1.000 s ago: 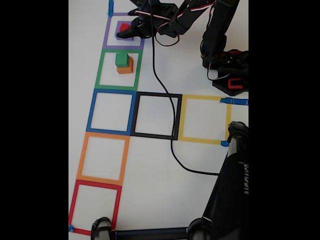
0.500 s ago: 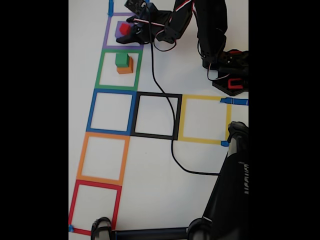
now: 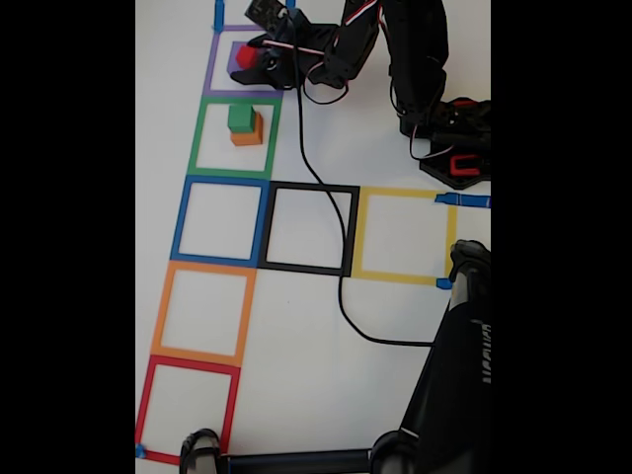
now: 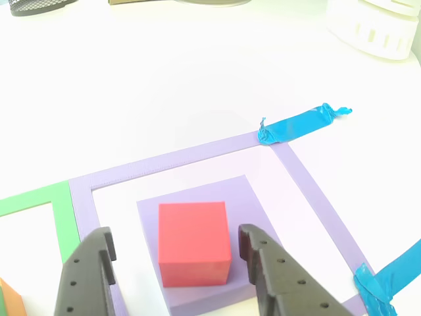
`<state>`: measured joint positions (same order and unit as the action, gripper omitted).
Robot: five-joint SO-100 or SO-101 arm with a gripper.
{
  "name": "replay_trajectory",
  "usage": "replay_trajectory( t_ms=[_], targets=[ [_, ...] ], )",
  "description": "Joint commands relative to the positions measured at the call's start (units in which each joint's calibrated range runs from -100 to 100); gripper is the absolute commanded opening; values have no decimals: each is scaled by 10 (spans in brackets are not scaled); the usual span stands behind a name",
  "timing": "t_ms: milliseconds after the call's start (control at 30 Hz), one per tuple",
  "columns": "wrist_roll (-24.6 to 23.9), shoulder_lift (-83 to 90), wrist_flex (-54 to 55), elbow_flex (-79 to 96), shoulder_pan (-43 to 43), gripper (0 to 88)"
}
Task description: Tower of hanoi
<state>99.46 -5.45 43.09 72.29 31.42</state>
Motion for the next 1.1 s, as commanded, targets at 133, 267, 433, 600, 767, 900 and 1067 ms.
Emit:
replay_trajectory(
  t_ms=[133, 267, 433, 600, 767, 900, 1067],
  targets=[
    [5, 30, 16, 24, -6, 165],
    [5, 31, 18, 23, -12, 165],
    [5, 32, 19, 20, -17, 170],
    [5, 37, 19, 20, -19, 165],
    [5, 40, 19, 20, -26, 143],
    [5, 43, 19, 20, -30, 97],
    [5, 42, 19, 21, -32, 54]
  ],
)
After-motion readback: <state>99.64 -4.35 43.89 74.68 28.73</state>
